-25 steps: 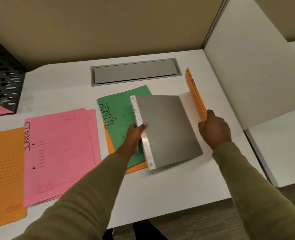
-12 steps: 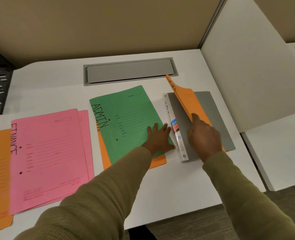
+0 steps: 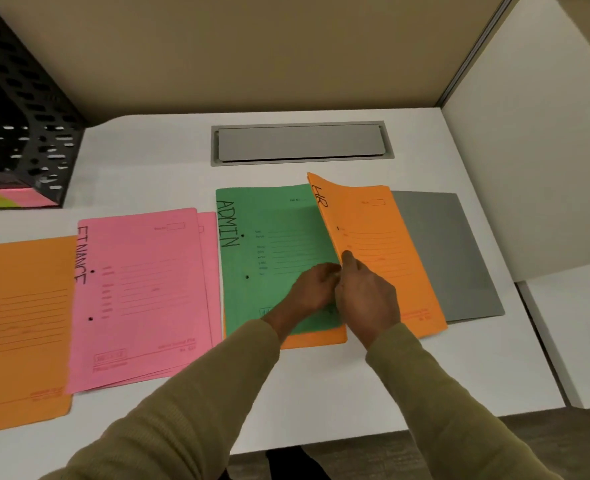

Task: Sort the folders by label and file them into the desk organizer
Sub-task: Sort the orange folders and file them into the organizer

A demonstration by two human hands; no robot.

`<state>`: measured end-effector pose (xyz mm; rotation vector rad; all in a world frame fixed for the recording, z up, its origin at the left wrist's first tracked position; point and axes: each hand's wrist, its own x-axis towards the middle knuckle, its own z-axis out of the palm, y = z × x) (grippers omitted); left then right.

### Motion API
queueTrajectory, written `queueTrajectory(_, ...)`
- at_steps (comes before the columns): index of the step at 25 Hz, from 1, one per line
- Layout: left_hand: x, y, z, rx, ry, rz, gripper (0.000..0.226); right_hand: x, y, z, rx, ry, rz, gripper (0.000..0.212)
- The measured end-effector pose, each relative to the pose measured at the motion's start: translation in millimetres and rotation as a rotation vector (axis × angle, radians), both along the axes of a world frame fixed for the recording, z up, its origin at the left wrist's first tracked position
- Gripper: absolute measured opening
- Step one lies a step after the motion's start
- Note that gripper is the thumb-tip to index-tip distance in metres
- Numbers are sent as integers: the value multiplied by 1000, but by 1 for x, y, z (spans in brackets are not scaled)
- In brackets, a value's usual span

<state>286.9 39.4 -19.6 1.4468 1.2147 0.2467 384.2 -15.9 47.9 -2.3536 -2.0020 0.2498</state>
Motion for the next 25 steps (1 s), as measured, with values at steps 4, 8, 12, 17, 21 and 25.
queueTrajectory(4, -54, 5, 28, -439, -488, 527, 44, -47, -12, -2, 45, 35, 119, 48)
queueTrajectory(8, -114, 4, 34, -287, -414, 570, 20, -99, -19, -2, 38, 277, 210, 48)
queueTrajectory(12, -208, 0, 34, -230, -445, 652, 31, -130, -10, -8, 66, 470, -10, 71)
queueTrajectory(17, -340, -9, 43, -180, -459, 772, 36, -171, 18, -12, -87, 743, -334, 74)
queueTrajectory(21, -445, -18, 39, -119, -314, 878, 29, -259, 22, -11, -351, 1153, -349, 35)
queueTrajectory(25, -545, -28, 41, -48, -113, 1013, 27, -358, 23, -14, -405, 1168, -250, 26)
